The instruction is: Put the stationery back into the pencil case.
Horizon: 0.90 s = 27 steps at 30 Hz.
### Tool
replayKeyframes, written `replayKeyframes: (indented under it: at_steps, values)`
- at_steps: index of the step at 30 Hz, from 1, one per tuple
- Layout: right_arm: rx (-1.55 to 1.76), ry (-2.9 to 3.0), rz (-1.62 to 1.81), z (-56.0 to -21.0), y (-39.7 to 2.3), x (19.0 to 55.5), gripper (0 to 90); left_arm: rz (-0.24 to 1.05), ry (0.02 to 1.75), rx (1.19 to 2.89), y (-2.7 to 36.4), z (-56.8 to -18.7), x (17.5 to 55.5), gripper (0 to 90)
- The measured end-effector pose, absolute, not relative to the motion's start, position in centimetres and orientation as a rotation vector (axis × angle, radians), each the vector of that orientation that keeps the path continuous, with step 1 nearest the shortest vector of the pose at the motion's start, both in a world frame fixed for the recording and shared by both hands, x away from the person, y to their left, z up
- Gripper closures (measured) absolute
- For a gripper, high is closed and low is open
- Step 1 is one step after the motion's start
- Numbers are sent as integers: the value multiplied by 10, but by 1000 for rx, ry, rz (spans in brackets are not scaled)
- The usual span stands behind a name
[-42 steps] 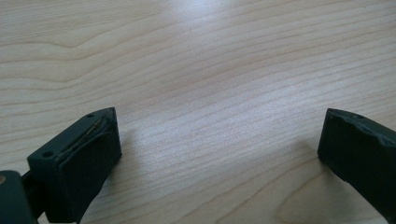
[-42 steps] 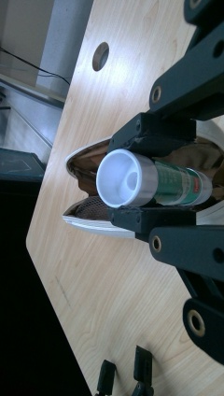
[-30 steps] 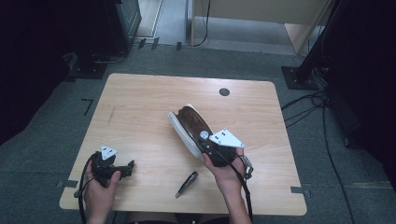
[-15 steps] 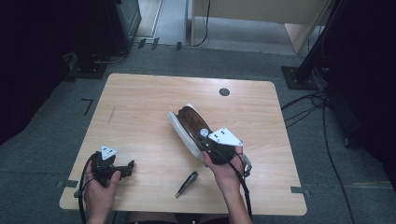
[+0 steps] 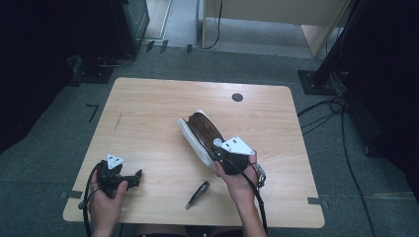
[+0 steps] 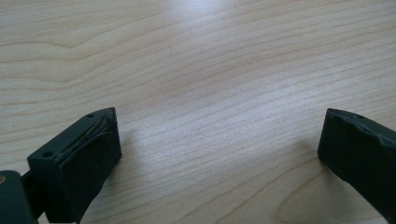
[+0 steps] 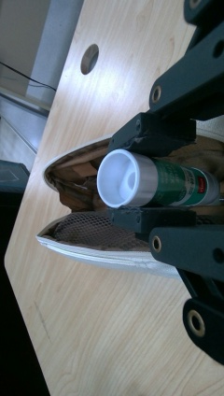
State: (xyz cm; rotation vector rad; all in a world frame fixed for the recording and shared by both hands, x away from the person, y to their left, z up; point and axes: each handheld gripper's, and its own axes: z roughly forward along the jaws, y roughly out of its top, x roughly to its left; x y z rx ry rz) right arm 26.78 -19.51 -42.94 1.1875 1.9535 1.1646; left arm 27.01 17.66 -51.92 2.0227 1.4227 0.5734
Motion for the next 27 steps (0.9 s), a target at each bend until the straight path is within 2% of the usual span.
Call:
replayKeyframes:
  at_steps: [15, 27]
  values:
    - [1165, 2098, 1155, -455, -207, 269, 657, 574, 1421, 2027, 176, -519, 269, 0]
    - [1123, 2153, 1173, -460, -204, 280, 630, 577, 1430, 2017, 175, -519, 268, 0]
